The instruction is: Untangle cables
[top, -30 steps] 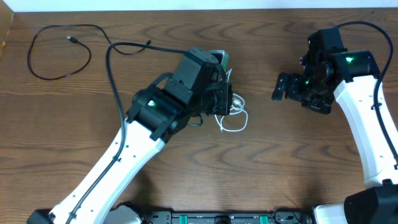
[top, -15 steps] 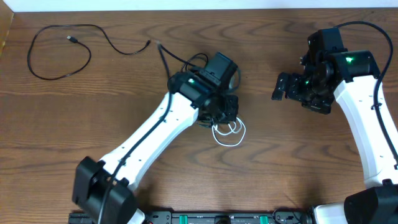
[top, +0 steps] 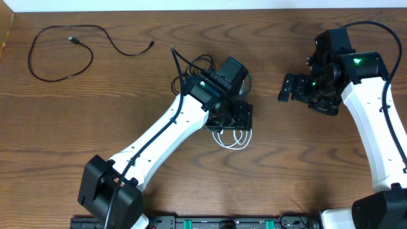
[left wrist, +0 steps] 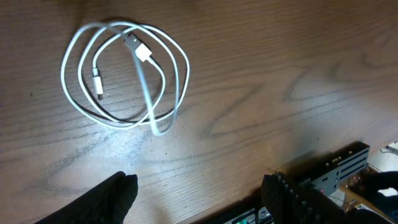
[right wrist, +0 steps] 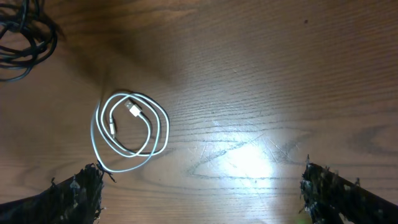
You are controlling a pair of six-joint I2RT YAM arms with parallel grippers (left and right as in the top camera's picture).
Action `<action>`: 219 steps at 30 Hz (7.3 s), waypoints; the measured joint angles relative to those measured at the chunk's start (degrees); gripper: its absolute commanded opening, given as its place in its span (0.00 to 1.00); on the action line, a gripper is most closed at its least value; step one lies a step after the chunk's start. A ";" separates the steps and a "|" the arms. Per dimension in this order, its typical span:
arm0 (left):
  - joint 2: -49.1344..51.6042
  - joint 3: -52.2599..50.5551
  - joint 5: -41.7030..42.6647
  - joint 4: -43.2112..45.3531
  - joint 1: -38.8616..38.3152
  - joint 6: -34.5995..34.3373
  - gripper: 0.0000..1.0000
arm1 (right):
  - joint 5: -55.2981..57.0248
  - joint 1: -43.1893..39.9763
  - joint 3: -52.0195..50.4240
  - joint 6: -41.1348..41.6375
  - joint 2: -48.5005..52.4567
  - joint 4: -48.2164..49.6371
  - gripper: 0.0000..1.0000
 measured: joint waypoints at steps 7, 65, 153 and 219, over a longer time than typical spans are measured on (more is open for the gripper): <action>0.00 0.00 -3.06 0.04 4.02 -0.70 0.70 | -0.02 0.00 0.00 0.00 0.02 0.02 0.99; 20.13 0.00 -1.03 14.69 6.12 -23.39 0.39 | -0.02 0.00 -0.04 -0.02 0.02 0.00 0.99; -15.76 1.75 20.52 17.55 8.44 11.15 0.07 | -9.46 1.75 -0.13 -4.00 0.02 2.56 0.99; -15.76 1.75 20.15 30.03 8.46 -17.70 0.12 | -15.23 10.32 -0.26 -11.28 0.02 13.53 0.01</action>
